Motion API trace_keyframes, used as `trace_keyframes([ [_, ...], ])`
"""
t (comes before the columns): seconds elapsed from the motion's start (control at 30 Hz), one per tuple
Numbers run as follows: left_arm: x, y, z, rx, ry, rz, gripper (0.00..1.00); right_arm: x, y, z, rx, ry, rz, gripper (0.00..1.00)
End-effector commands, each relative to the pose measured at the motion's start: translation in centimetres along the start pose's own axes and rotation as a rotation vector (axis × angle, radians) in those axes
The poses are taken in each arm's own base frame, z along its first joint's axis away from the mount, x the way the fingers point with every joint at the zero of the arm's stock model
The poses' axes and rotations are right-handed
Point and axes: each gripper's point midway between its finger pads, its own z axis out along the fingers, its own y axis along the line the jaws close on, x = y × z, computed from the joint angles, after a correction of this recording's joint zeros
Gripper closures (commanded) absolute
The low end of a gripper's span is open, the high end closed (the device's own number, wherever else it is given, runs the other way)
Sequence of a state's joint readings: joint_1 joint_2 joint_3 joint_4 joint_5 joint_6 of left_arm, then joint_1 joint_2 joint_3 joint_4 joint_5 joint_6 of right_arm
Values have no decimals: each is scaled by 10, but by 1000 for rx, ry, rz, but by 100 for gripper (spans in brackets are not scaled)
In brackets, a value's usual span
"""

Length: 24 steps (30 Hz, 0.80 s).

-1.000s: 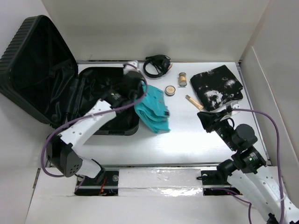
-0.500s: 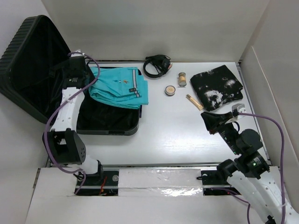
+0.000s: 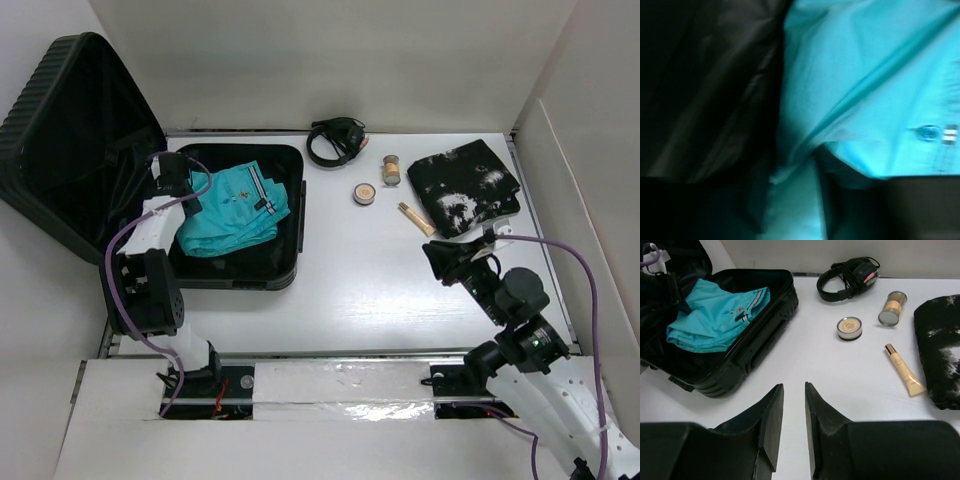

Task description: Pack the luggage

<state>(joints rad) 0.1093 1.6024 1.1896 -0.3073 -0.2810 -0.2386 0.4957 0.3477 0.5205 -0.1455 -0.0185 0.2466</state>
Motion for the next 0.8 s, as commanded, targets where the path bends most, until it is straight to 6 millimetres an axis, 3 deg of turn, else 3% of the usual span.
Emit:
trace_keyframes([
  [0.0,-5,26,-8,-146,-18,-73,58,-11,2,3,-13,-41,-19,69],
  [0.1,-19,35,-34,-154,-99,-146,44,-8,0,7,-8,-30,-22,67],
  [0.13,-30,38,-52,-134,-154,-181,40,-6,0,8,-7,-21,-25,67],
  [0.2,-34,38,-67,-96,-204,-225,39,-1,-1,13,-1,6,-26,75],
  [0.23,-44,34,-90,-42,-269,-264,39,2,-1,16,-4,20,-16,80],
  [0.27,-45,21,-100,11,-309,-263,39,4,-2,19,4,29,-8,91],
  [0.3,-48,14,-111,51,-340,-262,40,6,-3,22,11,38,-2,95],
  [0.33,-57,9,-137,115,-403,-282,42,10,-6,29,29,56,10,98],
  [0.4,-54,-21,-162,293,-432,-260,55,18,-10,39,47,85,20,100],
  [0.43,-53,-35,-189,446,-454,-247,66,26,-18,51,92,119,32,100],
  [0.47,-56,-44,-205,535,-481,-244,89,34,-21,57,107,151,39,100],
  [0.5,-46,-51,-211,602,-466,-226,99,35,-21,66,109,152,45,100],
  [0.53,-39,-62,-237,734,-472,-191,100,35,-24,76,126,150,53,100],
  [0.57,-35,-64,-248,784,-476,-178,100,50,-30,91,154,203,54,94],
  [0.6,-23,-66,-262,855,-483,-152,100,51,-35,101,175,202,50,88],
  [0.63,-20,-63,-264,860,-498,-149,100,57,-39,110,193,219,45,79],
  [0.67,-11,-67,-274,919,-494,-116,100,70,-46,127,219,265,36,57],
  [0.7,0,-68,-273,942,-481,-87,100,75,-50,136,234,281,26,44],
  [0.77,13,-71,-289,1025,-493,-35,100,83,-62,157,285,295,5,19],
])
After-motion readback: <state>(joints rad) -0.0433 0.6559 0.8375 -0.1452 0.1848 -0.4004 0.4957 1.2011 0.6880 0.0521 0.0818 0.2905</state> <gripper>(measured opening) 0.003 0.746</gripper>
